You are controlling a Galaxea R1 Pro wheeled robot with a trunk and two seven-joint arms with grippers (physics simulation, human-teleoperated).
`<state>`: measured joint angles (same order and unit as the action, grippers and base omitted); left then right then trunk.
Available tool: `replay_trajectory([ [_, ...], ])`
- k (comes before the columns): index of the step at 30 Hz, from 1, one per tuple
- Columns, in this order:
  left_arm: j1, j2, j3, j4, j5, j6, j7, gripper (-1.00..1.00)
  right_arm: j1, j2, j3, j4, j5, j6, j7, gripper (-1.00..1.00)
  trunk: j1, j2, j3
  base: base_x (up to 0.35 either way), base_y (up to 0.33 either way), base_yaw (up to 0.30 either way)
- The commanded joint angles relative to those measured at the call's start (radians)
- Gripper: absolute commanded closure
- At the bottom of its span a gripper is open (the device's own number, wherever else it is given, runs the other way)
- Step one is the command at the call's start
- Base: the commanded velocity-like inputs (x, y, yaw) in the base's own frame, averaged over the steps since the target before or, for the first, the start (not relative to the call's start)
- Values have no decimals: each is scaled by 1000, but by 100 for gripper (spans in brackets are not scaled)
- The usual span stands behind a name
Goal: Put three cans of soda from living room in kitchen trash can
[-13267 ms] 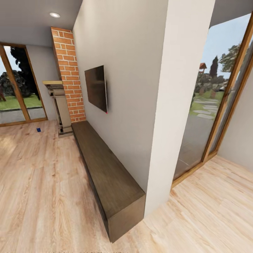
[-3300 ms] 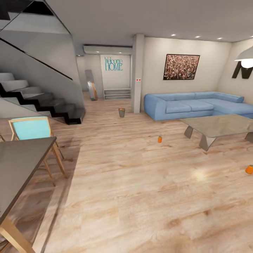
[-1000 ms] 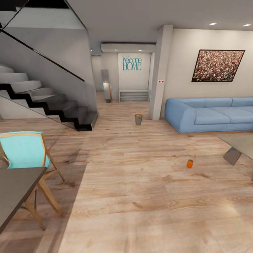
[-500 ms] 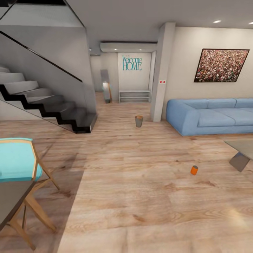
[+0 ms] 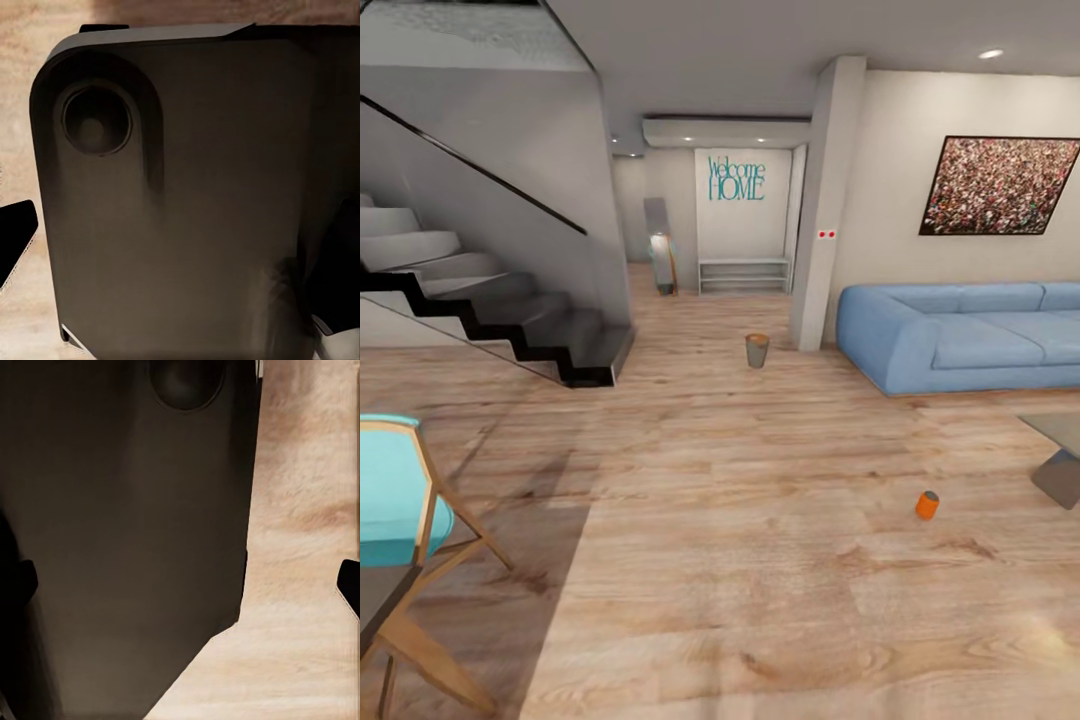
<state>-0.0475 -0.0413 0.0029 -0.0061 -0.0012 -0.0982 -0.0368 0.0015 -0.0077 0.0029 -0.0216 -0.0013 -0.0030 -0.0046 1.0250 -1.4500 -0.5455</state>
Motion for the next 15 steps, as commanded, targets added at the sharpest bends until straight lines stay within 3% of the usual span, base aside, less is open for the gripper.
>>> replay_trajectory([
  [1, 0, 0, 0, 0, 0, 0, 0, -100, 0, 0, 0, 0, 0, 0, 0, -100, 0, 0, 0, 343, 0, 0],
  [15, 0, 1, -1, 0, 0, -20, -1, -100, 0, 0, 0, 0, 0, 0, 0, -100, 0, 0, 0, 344, 0, 0],
])
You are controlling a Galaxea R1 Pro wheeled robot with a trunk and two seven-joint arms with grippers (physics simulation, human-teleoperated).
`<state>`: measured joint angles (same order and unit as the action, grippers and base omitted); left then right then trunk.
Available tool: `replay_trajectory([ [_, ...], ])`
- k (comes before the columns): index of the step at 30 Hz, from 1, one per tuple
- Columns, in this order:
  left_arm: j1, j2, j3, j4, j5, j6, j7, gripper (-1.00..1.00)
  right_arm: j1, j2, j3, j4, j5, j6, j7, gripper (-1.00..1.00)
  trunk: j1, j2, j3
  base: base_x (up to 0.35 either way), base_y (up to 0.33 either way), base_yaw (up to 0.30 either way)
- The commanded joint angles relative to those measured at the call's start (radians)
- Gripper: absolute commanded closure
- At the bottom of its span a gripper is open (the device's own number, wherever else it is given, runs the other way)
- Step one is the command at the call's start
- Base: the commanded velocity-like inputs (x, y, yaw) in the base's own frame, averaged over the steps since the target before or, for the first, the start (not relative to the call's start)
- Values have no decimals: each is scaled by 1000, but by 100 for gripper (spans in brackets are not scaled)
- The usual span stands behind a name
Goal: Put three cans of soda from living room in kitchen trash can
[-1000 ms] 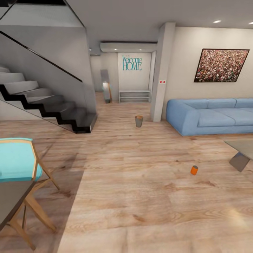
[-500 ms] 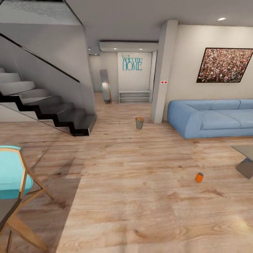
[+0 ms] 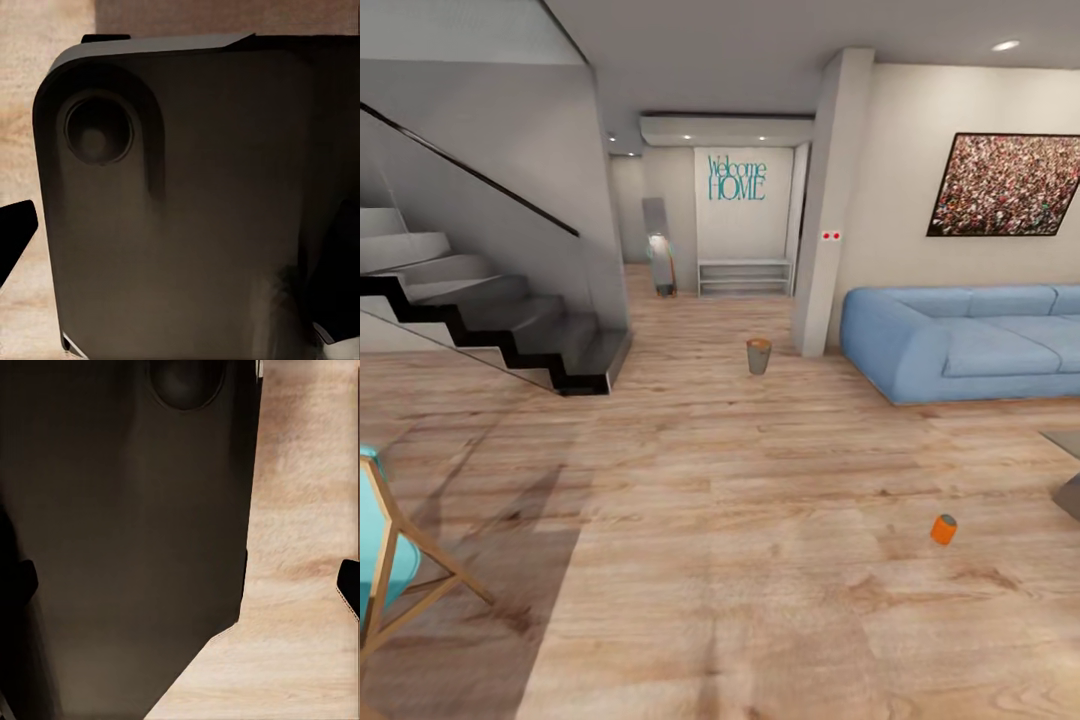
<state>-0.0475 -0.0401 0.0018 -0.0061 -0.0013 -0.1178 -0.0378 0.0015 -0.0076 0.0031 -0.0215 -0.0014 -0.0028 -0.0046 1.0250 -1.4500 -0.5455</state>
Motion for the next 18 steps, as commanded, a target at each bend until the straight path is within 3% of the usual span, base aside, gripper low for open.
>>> replay_trajectory([
  [1, 0, 0, 0, 0, 0, -1, 0, -100, 0, 0, 0, 0, 0, 0, 0, -100, 0, 0, 0, 344, 0, 0],
  [18, 0, 0, 0, 0, 1, -6, 0, -100, 0, 0, 0, 0, 0, 0, 0, -100, 0, 0, 0, 344, 0, 0],
])
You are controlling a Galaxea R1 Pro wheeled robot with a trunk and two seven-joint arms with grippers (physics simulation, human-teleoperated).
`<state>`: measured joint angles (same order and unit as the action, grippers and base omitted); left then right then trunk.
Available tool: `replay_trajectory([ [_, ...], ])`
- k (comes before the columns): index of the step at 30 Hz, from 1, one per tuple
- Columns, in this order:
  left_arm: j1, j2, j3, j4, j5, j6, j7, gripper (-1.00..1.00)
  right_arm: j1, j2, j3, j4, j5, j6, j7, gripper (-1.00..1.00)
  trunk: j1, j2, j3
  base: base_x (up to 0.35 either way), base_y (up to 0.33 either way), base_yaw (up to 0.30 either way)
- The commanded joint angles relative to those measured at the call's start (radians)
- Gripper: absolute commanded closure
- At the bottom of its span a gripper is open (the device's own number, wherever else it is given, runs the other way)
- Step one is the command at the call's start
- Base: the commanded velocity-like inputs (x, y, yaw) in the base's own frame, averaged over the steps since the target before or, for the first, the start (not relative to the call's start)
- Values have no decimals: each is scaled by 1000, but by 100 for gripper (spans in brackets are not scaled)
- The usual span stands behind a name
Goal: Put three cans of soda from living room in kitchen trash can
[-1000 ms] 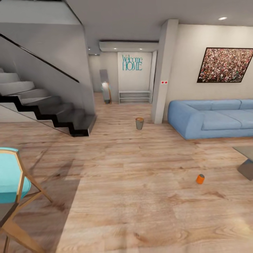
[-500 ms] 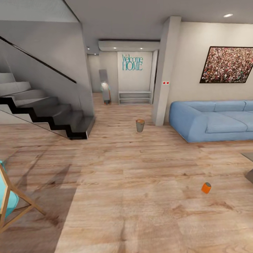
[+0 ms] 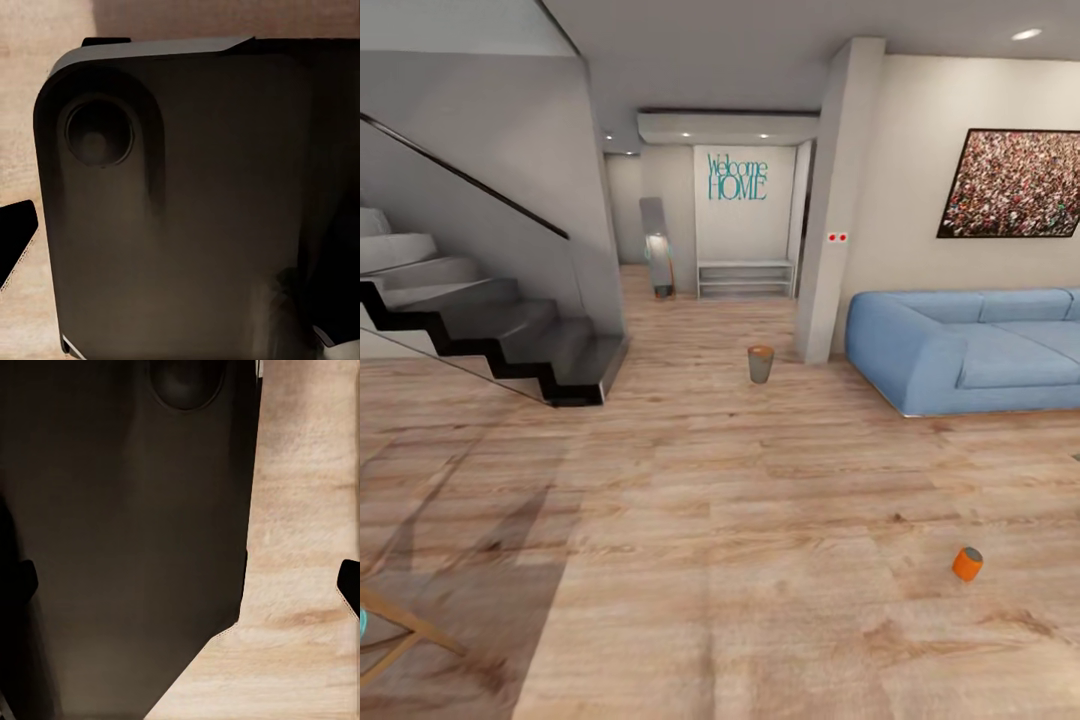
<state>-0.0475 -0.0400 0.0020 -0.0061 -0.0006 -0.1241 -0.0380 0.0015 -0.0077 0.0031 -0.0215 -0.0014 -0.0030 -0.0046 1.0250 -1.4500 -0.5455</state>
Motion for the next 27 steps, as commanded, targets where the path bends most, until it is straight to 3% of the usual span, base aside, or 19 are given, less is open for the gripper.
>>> replay_trajectory([
  [1, 0, 0, 0, 0, 0, 0, 0, -100, 0, 0, 0, 0, 0, 0, 0, -100, 0, 0, 0, 344, 0, 0],
  [27, 0, -1, 1, 0, -3, 0, 1, -100, 0, 0, 0, 0, 0, 0, 0, -100, 0, 0, 0, 343, 0, 0],
])
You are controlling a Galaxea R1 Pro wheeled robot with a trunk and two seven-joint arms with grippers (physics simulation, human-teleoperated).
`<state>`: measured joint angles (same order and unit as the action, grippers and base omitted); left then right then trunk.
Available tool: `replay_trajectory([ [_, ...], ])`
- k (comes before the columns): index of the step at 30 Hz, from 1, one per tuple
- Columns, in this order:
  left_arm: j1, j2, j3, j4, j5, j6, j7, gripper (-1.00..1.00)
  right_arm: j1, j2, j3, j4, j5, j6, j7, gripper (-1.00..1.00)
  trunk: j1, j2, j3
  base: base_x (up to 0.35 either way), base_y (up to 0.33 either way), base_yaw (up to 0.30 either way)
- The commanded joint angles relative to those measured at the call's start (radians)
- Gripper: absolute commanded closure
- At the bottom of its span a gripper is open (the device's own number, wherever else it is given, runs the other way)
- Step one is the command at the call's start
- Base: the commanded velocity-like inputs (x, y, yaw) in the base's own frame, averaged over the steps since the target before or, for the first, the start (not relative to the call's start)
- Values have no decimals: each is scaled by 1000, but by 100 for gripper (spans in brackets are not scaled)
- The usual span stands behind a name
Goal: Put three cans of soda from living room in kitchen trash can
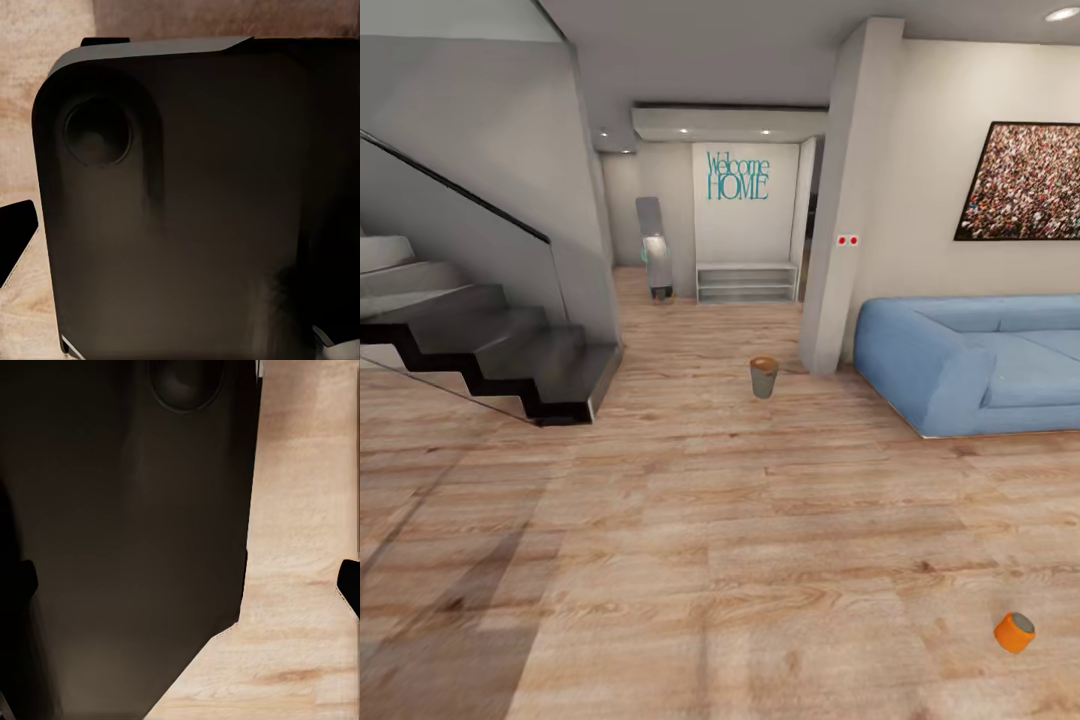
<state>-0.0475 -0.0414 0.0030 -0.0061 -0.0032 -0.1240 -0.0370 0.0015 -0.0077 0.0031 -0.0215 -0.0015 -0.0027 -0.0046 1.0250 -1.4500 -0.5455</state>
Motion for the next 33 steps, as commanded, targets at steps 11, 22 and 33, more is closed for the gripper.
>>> replay_trajectory([
  [11, 0, -9, -1, 0, -1, -1, 0, -100, 0, 0, 0, 0, 0, 0, 0, -100, 0, 0, 0, 344, 0, 0],
  [22, 0, -14, -1, 0, -1, -3, 0, -100, 0, 0, 0, 0, 0, 0, 0, -100, 0, 0, 0, 344, 0, 0],
  [33, 0, -14, -2, 0, -1, -3, 0, -100, 0, 0, 0, 0, 1, 0, 0, -100, 0, 0, 0, 343, 0, 0],
])
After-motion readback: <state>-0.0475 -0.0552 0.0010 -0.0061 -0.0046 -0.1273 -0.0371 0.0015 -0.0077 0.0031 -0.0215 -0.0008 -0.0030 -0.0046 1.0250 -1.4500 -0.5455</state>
